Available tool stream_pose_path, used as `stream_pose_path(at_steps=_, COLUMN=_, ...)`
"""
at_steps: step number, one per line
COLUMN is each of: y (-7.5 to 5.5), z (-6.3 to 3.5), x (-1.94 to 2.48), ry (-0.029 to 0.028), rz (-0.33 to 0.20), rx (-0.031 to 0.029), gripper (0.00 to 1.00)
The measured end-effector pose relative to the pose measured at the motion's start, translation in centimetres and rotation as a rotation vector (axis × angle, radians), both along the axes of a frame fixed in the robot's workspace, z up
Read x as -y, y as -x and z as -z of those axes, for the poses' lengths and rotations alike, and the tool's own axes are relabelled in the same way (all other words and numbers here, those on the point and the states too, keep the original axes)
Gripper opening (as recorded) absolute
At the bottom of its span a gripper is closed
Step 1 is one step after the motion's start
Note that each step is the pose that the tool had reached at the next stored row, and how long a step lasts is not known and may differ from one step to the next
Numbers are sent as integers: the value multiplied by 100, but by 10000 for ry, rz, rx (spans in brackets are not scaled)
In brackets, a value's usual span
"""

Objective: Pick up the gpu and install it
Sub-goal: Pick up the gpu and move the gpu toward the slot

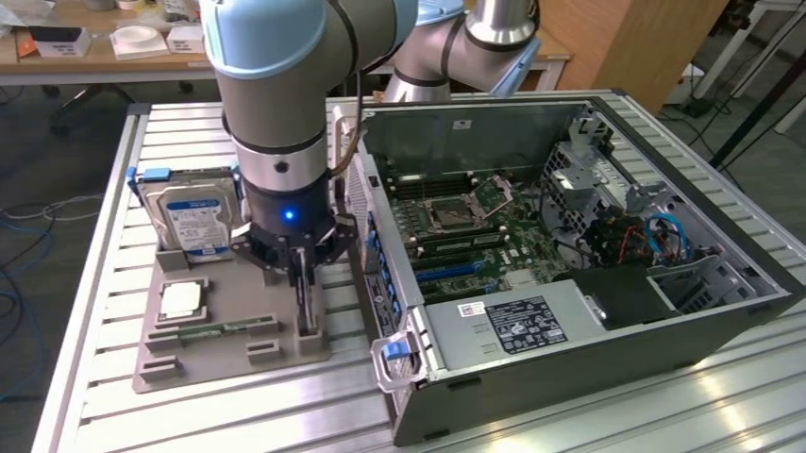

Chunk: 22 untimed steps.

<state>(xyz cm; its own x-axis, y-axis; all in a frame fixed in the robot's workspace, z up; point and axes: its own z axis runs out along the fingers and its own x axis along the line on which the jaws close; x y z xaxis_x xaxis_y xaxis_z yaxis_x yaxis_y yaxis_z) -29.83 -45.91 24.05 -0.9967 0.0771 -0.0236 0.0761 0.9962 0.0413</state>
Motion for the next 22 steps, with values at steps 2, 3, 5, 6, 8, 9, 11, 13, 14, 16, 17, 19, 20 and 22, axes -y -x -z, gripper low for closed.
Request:
stream_pose_path(at_steps=2, y=0, z=-34, x=0, ry=0, rz=0, rx=0, gripper=26)
stream_pose_path(at_steps=3, y=0, z=-52, x=0, ry=0, rz=-1, rx=0, gripper=26)
stream_pose_path(at_steps=5, y=0, z=-88, x=0, ry=1, rz=-1, rx=0, gripper=26)
stream_pose_path(at_steps=6, y=0, z=-107, x=0, ry=0, rz=0, rx=0, gripper=26)
stream_pose_path(at_steps=8, y=0, z=-149, x=0, ry=0, rz=0, rx=0, gripper=26)
stream_pose_path(at_steps=9, y=0, z=-171, x=0, ry=0, rz=-1, rx=0, gripper=26)
stream_pose_path(at_steps=11, y=0, z=-214, x=0, ry=1, rz=0, rx=1, gripper=26)
stream_pose_path(at_steps=13, y=0, z=-261, x=0, ry=0, rz=0, rx=-1, gripper=26)
stream_pose_path(at_steps=14, y=0, z=-284, x=0, ry=0, rz=0, rx=0, gripper=26)
stream_pose_path(at_steps=16, y=0, z=-326, x=0, ry=0, rz=0, rx=0, gripper=26)
stream_pose_path(at_steps=17, y=0, z=-346, x=0, ry=0, rz=0, rx=0, gripper=26)
stream_pose_path(at_steps=19, y=0, z=-388, x=0, ry=0, rz=0, rx=1, gripper=26)
stream_pose_path(at_steps=20, y=0, z=-405, x=0, ry=1, rz=-1, rx=0, gripper=26)
stream_pose_path(at_steps=22, y=0, z=-437, x=0, ry=0, rz=0, rx=1, gripper=26)
